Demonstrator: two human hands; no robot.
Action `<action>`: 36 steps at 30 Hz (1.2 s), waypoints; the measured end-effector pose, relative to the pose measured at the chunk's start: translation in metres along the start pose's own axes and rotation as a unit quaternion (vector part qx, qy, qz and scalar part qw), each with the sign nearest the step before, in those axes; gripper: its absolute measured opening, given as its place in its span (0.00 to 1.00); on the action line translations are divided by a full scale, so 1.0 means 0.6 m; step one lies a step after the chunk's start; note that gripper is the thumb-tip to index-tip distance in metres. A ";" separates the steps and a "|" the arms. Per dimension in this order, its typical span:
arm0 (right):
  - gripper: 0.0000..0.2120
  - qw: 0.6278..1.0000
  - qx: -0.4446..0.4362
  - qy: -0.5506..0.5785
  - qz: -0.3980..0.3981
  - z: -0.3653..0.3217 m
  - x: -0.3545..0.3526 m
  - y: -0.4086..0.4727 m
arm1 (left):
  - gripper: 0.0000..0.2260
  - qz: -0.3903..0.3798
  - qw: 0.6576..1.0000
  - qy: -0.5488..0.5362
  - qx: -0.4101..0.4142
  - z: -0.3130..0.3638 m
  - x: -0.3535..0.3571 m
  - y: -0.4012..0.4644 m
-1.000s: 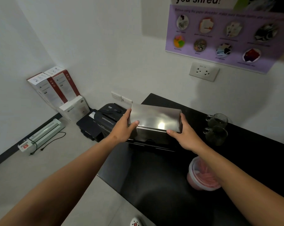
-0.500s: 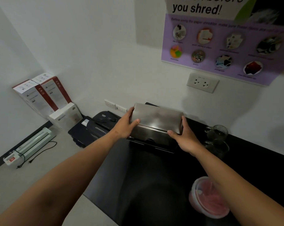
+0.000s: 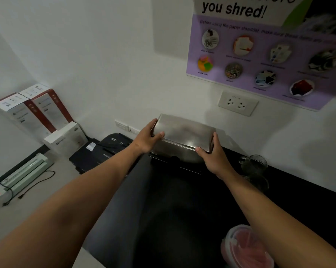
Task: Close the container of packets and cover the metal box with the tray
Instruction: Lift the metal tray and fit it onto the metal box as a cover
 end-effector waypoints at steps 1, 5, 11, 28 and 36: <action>0.48 1.000 0.001 0.002 0.006 -0.001 0.000 0.004 | 0.26 0.004 1.000 0.001 0.002 -0.002 -0.002 0.007; 0.48 1.000 0.001 0.016 0.018 -0.005 0.001 0.022 | 0.25 0.006 1.000 0.009 0.010 -0.008 -0.006 0.034; 0.48 0.999 0.001 0.030 0.031 -0.012 0.003 0.041 | 0.23 -0.002 0.999 0.023 0.038 -0.011 -0.007 0.075; 0.47 0.999 0.008 0.016 0.045 -0.015 0.001 0.065 | 0.22 -0.034 0.998 0.038 0.044 -0.014 -0.007 0.108; 0.48 0.998 0.031 -0.019 0.041 -0.012 -0.024 0.054 | 0.05 0.002 0.995 0.089 0.047 0.017 -0.007 0.074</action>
Point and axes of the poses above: each hand's wrist, its own y-axis towards the middle knuckle, its own x-axis out of the palm, z = x × y, the point moved 10 cm from there along y, towards the middle knuckle, and after that the axes turned 9 degrees about x, right-handed, at the moved point
